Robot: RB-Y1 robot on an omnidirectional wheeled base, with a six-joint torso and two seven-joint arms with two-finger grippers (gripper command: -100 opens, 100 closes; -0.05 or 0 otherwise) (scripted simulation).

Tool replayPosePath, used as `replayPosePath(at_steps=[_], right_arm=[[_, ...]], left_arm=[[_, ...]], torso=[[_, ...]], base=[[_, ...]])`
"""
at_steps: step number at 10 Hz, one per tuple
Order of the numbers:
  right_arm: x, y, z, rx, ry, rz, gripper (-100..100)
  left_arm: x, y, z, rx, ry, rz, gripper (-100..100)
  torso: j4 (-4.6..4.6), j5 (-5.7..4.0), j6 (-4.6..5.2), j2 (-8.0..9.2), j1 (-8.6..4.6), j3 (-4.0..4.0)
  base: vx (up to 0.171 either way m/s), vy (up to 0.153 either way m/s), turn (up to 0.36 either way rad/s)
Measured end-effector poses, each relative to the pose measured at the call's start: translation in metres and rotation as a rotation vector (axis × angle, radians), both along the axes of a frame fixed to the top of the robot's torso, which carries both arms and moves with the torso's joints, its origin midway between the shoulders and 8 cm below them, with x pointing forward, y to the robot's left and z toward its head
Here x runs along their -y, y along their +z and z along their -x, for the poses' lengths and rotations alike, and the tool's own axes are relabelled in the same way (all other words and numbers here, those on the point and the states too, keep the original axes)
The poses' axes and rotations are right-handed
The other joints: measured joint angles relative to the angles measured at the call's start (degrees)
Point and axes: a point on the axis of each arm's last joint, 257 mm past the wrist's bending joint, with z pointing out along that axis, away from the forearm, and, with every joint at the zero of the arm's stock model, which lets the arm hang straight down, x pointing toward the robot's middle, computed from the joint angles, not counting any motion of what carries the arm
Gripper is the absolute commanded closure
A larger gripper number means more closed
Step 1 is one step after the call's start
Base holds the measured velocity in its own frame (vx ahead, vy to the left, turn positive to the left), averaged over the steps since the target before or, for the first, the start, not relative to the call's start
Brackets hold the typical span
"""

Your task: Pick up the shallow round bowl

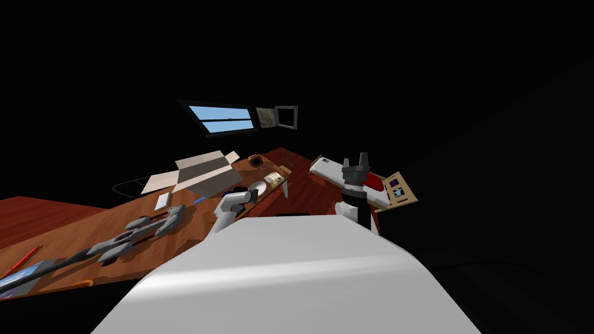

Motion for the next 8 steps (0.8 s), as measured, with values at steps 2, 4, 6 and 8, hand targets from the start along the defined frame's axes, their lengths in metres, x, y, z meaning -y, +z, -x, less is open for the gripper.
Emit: replayPosePath(at_steps=[2, 4, 6, 8], right_arm=[[0.0, 0.0, 0.0, 0.0, 0.0, 0.0, 0], [0.0, 0.0, 0.0, 0.0, 0.0, 0.0, 0], [0.0, 0.0, 0.0, 0.0, 0.0, 0.0, 0], [0.0, 0.0, 0.0, 0.0, 0.0, 0.0, 0]], left_arm=[[-0.002, -0.01, 0.01, -0.041, 0.01, -0.001, 0], [-0.003, -0.014, 0.01, -0.042, 0.012, -0.001, -100], [-0.001, -0.023, 0.009, -0.039, 0.015, -0.002, -100], [-0.001, -0.028, 0.007, -0.036, 0.016, -0.003, 100]], torso=[[0.02, -0.04, 0.01, 0.13, -0.21, 0.06], [0.06, -0.08, 0.02, 0.31, -0.37, 0.17], [0.07, -0.08, 0.02, 0.32, -0.39, 0.18], [0.07, -0.09, 0.01, 0.35, -0.41, 0.2]], base=[[0.028, 0.027, -0.003], [0.013, 0.011, -0.018], [0.014, 0.009, -0.012], [0.003, 0.002, -0.001]])
